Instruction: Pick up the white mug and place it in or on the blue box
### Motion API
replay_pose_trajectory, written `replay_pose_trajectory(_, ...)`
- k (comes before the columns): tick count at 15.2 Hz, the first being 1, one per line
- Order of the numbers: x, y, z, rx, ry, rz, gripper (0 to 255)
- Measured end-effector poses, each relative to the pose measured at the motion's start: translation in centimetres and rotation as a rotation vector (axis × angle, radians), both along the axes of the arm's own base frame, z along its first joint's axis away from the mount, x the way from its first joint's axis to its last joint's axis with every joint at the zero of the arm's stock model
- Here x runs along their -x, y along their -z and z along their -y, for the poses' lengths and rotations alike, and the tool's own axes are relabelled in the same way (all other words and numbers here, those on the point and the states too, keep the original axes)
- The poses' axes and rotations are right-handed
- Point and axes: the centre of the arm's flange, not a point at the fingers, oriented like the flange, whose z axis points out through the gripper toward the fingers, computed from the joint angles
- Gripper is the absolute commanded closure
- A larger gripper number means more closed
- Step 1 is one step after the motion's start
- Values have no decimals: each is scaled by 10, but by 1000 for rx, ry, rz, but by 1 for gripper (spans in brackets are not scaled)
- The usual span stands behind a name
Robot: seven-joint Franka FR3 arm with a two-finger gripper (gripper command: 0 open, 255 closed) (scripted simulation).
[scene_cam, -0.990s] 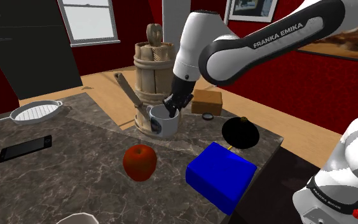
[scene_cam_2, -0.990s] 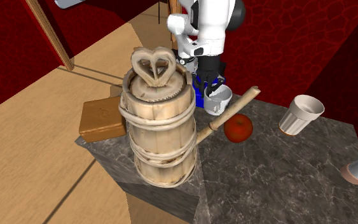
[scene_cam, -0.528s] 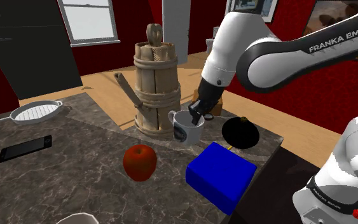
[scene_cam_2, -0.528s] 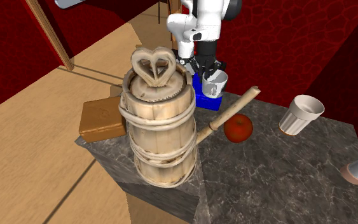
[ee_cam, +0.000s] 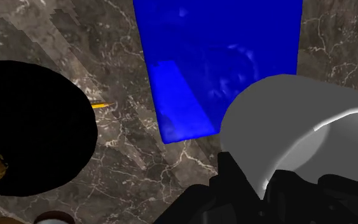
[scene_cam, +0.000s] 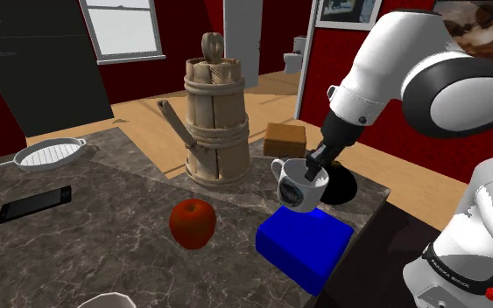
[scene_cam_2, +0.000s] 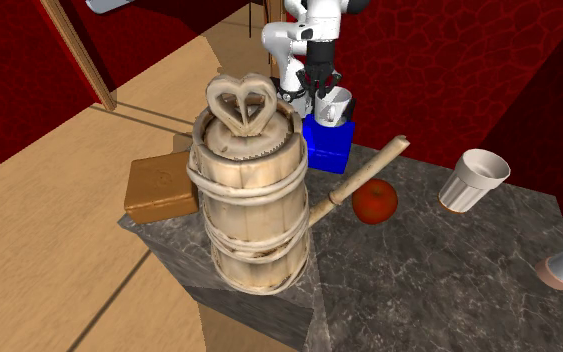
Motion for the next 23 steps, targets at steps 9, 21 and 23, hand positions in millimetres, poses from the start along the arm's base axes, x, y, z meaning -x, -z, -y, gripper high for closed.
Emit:
replay_pose_trajectory(9, 14, 44, 6, -1, 0, -1, 255)
replay_pose_trajectory(21, 13, 82, 6, -4, 1, 5, 255)
replay_pose_trajectory(23, 13, 82, 6, -4, 1, 5, 0)
